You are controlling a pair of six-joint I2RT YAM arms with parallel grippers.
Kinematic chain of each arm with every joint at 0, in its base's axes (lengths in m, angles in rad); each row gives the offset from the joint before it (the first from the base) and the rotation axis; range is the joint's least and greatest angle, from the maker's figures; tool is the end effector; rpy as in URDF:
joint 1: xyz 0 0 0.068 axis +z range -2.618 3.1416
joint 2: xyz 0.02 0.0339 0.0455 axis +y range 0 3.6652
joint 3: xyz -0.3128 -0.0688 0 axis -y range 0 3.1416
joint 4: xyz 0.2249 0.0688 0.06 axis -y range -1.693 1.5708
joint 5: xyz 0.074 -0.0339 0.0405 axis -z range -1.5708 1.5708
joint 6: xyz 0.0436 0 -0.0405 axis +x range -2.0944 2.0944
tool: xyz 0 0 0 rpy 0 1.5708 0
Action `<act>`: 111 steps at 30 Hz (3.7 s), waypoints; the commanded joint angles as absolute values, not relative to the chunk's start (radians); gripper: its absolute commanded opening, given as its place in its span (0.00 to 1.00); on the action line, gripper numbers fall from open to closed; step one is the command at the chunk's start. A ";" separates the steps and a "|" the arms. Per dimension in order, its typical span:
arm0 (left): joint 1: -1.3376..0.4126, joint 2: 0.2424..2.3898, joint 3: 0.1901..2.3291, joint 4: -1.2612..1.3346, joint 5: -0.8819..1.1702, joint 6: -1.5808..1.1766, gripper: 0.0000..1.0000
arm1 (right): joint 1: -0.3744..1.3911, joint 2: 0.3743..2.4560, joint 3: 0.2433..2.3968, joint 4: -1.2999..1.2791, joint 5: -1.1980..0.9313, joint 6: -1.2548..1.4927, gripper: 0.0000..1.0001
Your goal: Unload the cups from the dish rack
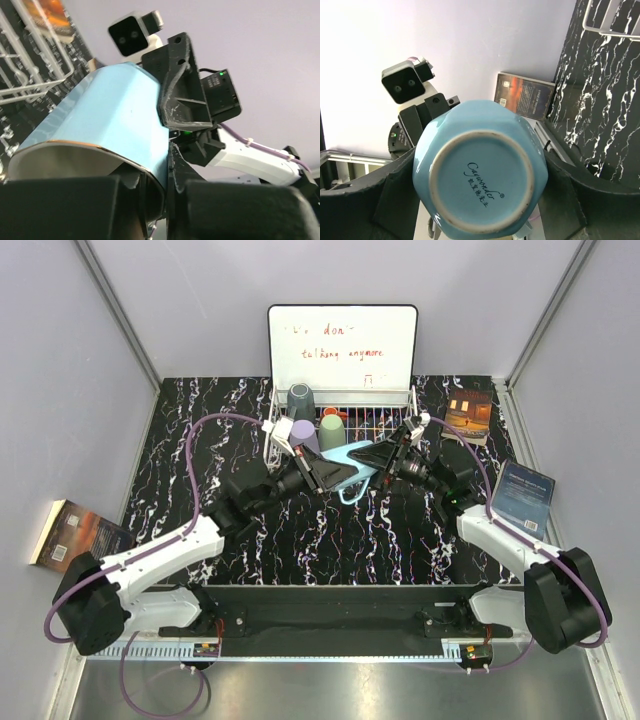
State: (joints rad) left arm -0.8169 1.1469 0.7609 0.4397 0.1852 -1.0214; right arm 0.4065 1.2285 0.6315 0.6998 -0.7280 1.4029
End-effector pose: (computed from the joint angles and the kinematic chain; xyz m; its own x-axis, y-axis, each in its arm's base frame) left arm 0.1577 -0.1797 0.3758 -0.6993 -0.4799 -0.5298 0.4712 0.2479 -0.8464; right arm 0.2096 0.1218 0.3423 -0.8746 0.4248 -0.2335 -0.2438 0.0308 0.9693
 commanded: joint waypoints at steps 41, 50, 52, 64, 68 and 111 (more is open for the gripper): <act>-0.517 1.092 1.412 -0.758 -0.429 -0.557 0.00 | 0.420 1.057 1.005 -0.313 -0.350 0.646 1.00; -0.312 1.501 1.661 -0.914 -0.520 -0.506 0.00 | 0.420 1.085 1.077 -0.492 -0.200 0.580 1.00; -0.247 1.581 1.690 -0.914 -0.503 -0.508 0.00 | 0.420 1.080 1.095 -0.543 -0.157 0.554 1.00; -0.005 1.933 1.910 -0.882 -0.325 -0.502 0.00 | 0.420 1.046 1.080 -0.637 -0.130 0.540 1.00; 0.041 2.032 1.956 -0.879 -0.275 -0.508 0.00 | 0.422 1.052 1.078 -0.638 -0.147 0.549 1.00; 0.104 2.166 1.985 -0.910 -0.163 -0.503 0.00 | 0.420 0.973 1.003 -0.693 -0.120 0.577 1.00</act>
